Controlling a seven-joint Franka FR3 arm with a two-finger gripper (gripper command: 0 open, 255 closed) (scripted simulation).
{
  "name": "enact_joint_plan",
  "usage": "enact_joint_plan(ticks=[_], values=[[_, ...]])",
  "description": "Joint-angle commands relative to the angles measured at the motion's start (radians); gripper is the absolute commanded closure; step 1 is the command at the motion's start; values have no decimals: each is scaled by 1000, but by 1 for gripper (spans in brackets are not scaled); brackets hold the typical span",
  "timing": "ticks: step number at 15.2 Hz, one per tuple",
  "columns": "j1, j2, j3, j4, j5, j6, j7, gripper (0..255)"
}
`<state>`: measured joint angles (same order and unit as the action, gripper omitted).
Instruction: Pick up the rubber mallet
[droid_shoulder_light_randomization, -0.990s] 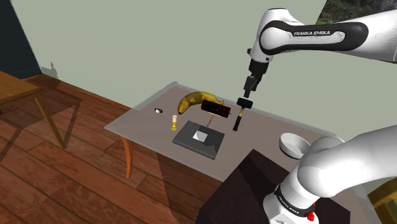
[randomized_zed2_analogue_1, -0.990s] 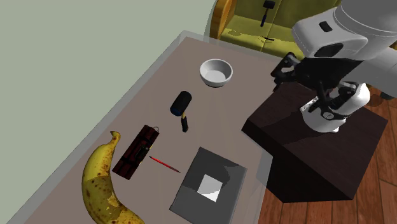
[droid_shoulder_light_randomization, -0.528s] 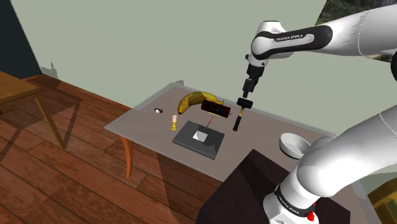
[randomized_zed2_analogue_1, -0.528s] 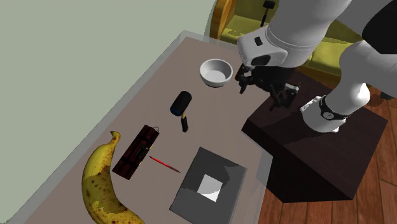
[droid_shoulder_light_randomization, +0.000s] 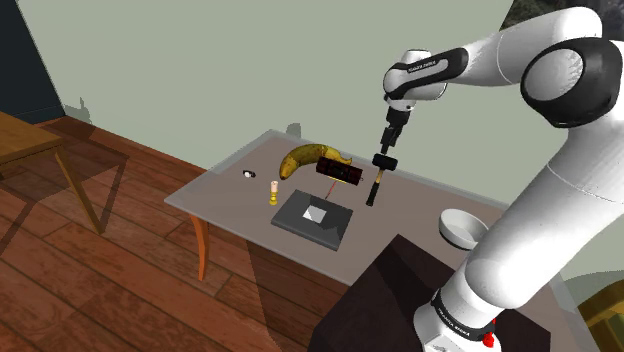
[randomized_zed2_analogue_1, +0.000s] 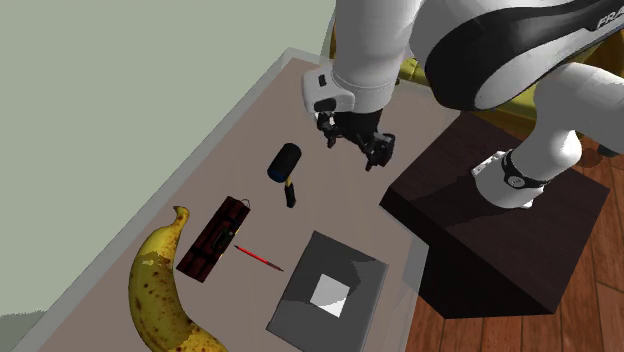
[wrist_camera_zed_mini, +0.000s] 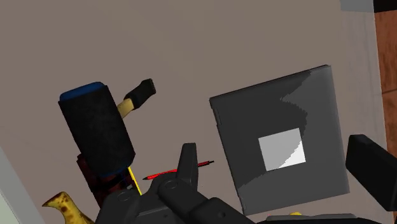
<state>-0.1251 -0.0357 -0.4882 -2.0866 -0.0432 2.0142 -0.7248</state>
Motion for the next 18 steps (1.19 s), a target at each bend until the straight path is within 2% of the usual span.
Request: enact_joint_plan(ticks=[1,7,14,15,18], values=[[-14,86,-20,54,47,18,-61,0],[-99,344,-29,260,192,20,-220,0],[-250,649,17,587,316,-46,-335,0],[-262,673,22,616,322,-54,-340,0],[-264,690,28,602,330,-24,-344,0]])
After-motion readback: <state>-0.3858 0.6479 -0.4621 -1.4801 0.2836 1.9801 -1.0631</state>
